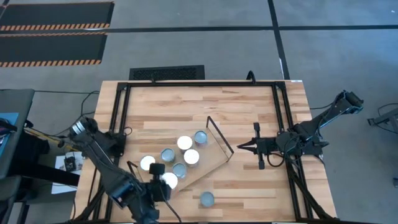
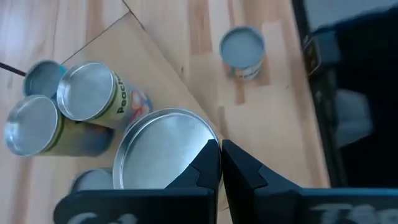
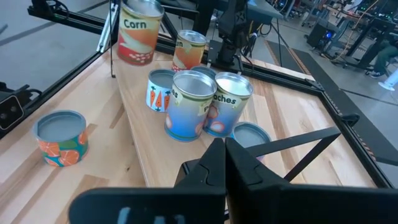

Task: Pick and place cans onto a shelf
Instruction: Put the canned corn on the shelf

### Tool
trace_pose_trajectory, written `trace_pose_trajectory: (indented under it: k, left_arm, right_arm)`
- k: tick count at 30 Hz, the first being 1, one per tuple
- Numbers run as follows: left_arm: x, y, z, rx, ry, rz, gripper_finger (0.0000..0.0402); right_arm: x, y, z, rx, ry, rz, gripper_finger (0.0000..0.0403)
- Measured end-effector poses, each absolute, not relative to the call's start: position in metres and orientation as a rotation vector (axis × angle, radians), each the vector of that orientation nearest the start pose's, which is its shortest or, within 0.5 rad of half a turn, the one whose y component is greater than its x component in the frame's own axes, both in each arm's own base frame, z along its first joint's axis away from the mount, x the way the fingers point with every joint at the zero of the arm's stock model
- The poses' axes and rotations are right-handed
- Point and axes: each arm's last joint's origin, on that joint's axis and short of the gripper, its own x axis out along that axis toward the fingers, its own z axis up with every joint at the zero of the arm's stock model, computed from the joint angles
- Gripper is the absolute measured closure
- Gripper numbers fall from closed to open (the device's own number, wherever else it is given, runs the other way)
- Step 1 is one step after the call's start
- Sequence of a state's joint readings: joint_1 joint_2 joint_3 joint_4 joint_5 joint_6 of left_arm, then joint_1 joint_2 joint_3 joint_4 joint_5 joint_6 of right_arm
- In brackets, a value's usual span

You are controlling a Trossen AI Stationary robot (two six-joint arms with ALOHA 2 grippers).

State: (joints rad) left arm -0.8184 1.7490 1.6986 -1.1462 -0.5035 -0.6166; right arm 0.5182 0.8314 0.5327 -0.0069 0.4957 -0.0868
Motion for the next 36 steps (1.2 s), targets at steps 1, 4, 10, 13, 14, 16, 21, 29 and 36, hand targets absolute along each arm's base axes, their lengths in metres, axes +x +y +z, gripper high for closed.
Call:
trace_pose_trajectory:
  k: [1, 4, 10, 13, 14, 16, 21, 29, 36]
  left_arm:
    - [0.246, -0.24, 0.325, 0.138, 0.941, 0.018, 0.0401]
    - [0.237, -0.231, 0.319, 0.047, 0.893, -0.016, 0.0401]
    - [0.222, -0.222, 0.288, 0.032, 0.927, -0.043, 0.0401]
    - [0.218, -0.221, 0.282, 0.047, 0.963, -0.04, 0.0401]
    - [0.218, -0.221, 0.281, 0.052, 0.963, -0.039, 0.0401]
    - [0.218, -0.221, 0.279, 0.055, 0.966, -0.038, 0.0401]
    - [0.216, -0.219, 0.278, 0.068, 0.992, -0.036, 0.0401]
    - [0.214, -0.217, 0.276, 0.067, 1.02, -0.022, 0.0388]
    - [0.214, -0.217, 0.276, 0.061, 1.029, -0.026, 0.037]
  right_arm:
    - [0.166, 0.079, 0.256, -0.235, 0.266, 0.034, 0.0394]
    - [0.166, 0.079, 0.256, -0.235, 0.266, 0.034, 0.0394]
    - [0.166, 0.079, 0.256, -0.235, 0.266, 0.034, 0.0394]
    - [0.166, 0.079, 0.256, -0.235, 0.266, 0.034, 0.0394]
    - [0.166, 0.079, 0.256, -0.234, 0.266, 0.034, 0.0394]
    - [0.166, 0.079, 0.256, -0.234, 0.266, 0.034, 0.0394]
    - [0.166, 0.079, 0.256, -0.234, 0.266, 0.034, 0.0394]
    - [0.166, 0.079, 0.256, -0.227, 0.266, 0.033, 0.0394]
    - [0.166, 0.079, 0.256, -0.227, 0.266, 0.033, 0.0394]
